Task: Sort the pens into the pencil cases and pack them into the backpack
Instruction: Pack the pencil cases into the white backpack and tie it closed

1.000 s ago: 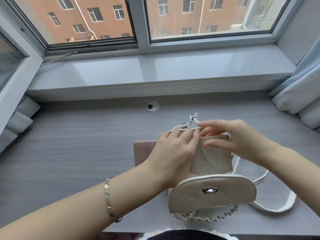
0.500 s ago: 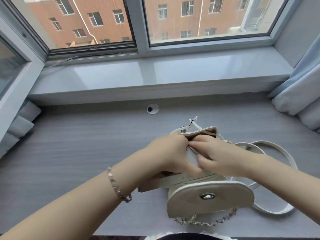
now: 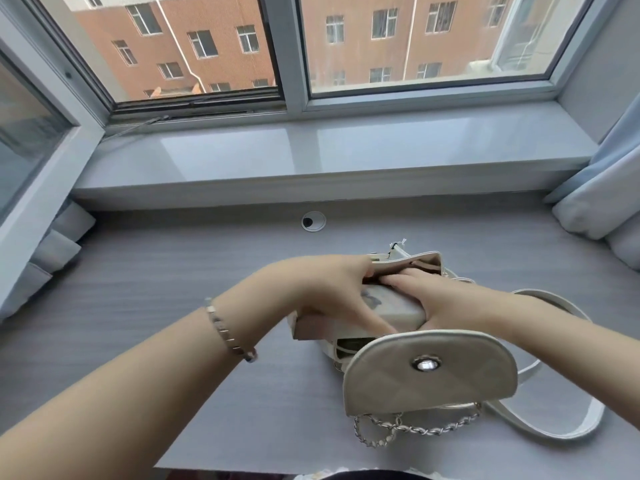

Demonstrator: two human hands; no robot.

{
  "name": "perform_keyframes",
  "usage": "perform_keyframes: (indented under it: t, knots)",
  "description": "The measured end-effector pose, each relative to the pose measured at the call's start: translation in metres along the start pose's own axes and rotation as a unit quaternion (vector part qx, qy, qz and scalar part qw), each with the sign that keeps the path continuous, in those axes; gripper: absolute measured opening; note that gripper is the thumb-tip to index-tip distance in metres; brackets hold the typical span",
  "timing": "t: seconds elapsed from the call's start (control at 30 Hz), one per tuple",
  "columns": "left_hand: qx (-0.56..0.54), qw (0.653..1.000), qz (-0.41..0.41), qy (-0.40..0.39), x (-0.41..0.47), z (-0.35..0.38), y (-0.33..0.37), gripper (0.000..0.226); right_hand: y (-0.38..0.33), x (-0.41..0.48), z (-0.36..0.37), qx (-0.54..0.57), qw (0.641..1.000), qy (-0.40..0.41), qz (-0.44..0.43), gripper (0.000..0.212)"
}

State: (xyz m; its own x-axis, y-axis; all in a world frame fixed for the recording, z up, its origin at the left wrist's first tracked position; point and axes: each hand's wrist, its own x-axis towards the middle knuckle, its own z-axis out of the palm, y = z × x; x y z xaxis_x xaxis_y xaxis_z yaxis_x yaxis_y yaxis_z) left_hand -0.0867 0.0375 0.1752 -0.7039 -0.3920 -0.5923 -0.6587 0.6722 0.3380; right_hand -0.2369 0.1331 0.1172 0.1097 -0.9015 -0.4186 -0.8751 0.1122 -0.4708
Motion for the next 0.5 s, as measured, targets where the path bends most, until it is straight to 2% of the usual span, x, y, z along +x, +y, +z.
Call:
perform_keyframes:
  t: [0.1, 0.2, 0.33, 0.4, 0.43, 0.5]
  knots:
    - [0.055, 0.998, 0.001, 0.006, -0.013, -0.006, -0.021, 0.072, 0.001, 0.005, 0.005, -0.074, 0.997, 0.009, 0.032, 0.076]
    - [0.002, 0.998, 0.015, 0.059, -0.019, 0.004, -0.033, 0.070, -0.002, 0.006, 0.006, -0.110, 0.993, 0.022, 0.044, 0.079]
    - [-0.106, 0.983, 0.044, 0.142, -0.018, 0.012, -0.035, 0.073, -0.003, 0.009, -0.007, -0.078, 0.995, -0.014, 0.056, 0.086]
    - [-0.185, 0.970, 0.027, 0.158, -0.020, 0.007, -0.034, 0.075, -0.005, 0.010, -0.006, -0.026, 0.998, -0.013, 0.048, 0.074]
    - [-0.181, 0.970, 0.025, 0.162, -0.020, 0.004, -0.032, 0.076, -0.007, 0.011, -0.003, 0.002, 0.999, -0.017, 0.048, 0.063]
    - [-0.098, 0.980, 0.024, 0.174, -0.018, 0.002, -0.029, 0.077, -0.007, 0.017, 0.005, 0.035, 0.997, -0.015, 0.061, 0.062]
